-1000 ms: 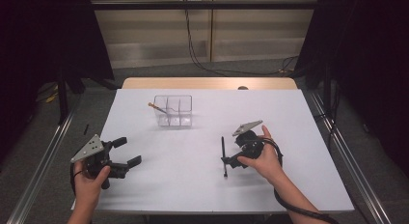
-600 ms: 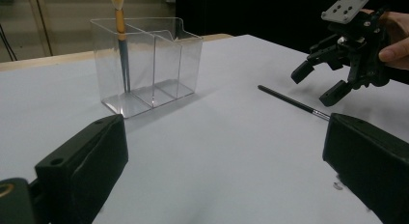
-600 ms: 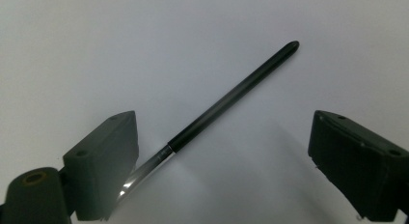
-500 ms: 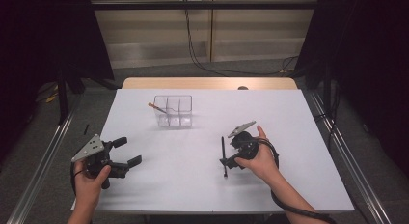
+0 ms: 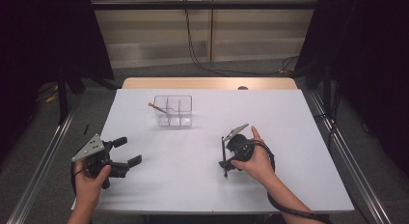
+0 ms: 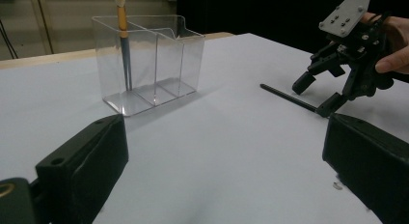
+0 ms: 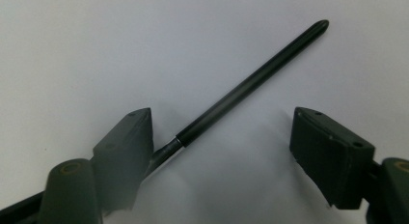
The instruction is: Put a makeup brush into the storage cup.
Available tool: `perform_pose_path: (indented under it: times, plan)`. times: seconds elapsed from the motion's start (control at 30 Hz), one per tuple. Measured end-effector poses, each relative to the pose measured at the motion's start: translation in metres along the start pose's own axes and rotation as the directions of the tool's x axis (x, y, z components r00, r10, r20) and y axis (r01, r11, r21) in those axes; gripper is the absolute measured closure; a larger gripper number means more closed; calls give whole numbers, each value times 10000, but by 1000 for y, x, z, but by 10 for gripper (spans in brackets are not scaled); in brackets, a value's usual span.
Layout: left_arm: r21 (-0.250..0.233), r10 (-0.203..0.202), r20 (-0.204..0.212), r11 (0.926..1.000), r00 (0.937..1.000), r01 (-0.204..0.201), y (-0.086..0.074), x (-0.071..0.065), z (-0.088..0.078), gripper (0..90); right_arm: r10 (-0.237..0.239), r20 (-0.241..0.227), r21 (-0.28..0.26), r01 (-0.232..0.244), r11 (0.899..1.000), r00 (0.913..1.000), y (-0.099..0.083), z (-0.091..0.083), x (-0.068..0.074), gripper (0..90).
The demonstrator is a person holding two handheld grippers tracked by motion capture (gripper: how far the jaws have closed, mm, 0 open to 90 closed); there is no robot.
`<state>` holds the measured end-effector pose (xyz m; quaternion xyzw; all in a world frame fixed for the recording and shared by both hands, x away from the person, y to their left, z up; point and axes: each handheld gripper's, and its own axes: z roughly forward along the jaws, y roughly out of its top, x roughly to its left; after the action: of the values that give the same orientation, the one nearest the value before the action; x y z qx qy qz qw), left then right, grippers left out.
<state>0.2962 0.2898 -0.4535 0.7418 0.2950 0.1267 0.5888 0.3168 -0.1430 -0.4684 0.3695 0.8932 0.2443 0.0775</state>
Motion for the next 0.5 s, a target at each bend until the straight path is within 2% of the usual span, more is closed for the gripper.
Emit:
perform_pose_path:
  times: [0.13, 0.3, 0.43, 0.5]
  plan:
    - [38, 21, 38, 10000, 10000, -22, 0, 0, 0, 23, -59, 83, 28, 59, 10000, 9999, 0, 0, 1, 267]
    - [35, 4, 42, 10000, 10000, -4, 0, 0, 1, 23, -162, 45, 190, 161, 9997, 9999, 0, -4, 1, 401]
    - [57, 19, 54, 10000, 10000, -19, 0, 0, 1, 23, -185, 72, 283, 183, 9994, 9998, 0, -7, -2, 554]
    - [66, 22, 49, 10000, 10000, -23, 0, 0, 1, 23, -183, 33, 327, 182, 9993, 9998, 0, -7, -3, 584]
